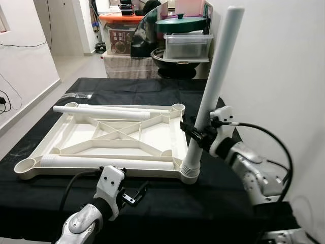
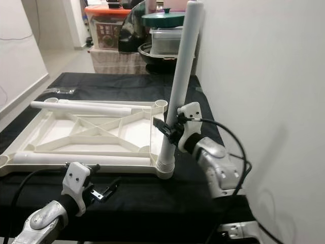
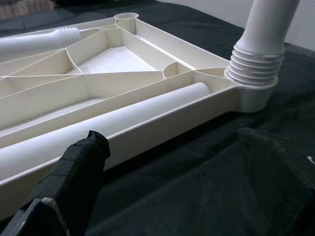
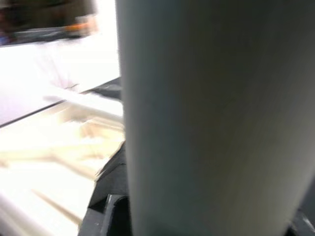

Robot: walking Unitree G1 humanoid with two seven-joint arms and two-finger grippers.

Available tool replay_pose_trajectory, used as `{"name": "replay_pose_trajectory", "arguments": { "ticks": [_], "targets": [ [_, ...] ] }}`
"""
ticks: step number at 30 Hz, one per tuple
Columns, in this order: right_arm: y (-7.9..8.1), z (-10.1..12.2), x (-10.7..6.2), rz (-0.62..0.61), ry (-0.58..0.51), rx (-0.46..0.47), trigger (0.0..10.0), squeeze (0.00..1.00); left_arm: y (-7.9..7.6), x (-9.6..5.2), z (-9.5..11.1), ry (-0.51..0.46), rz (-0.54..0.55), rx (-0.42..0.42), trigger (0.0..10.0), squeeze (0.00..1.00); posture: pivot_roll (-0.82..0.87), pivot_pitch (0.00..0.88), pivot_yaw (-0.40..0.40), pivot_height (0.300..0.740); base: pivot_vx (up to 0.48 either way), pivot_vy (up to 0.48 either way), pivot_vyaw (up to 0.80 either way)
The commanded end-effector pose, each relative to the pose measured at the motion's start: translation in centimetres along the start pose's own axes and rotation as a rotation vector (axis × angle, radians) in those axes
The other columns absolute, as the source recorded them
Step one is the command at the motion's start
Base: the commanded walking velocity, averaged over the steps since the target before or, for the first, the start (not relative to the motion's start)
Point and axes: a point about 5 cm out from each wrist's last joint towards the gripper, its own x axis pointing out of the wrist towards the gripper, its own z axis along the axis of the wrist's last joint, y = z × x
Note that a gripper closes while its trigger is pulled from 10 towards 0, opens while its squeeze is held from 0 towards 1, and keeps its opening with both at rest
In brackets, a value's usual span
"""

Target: Building children table

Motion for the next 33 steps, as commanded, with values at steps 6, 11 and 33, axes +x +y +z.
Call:
{"name": "replay_pose_trajectory", "arguments": {
  "ticks": [6,11,33],
  "targets": [
    [-2.8,-5.9,-1.1,-0.404,0.257,-0.102,10.0,0.0,1.1,0.2,-0.1,-0.001,0.07,0.016,10.0,0.0,0.03,0.0,-0.057,0.74,0.0,0.0,0.0],
    [-3.2,-5.0,0.6,-0.486,0.233,-0.177,10.0,0.0,1.9,0.3,-0.2,0.006,0.132,0.027,10.0,0.0,0.04,0.0,-0.066,0.74,0.0,0.0,0.0],
    [-4.2,-7.6,0.9,-0.742,0.322,0.056,10.0,0.0,2.3,0.8,-0.5,0.02,0.176,0.023,10.0,0.0,0.04,0.0,-0.065,0.74,0.0,0.0,0.0]
  ]
}}
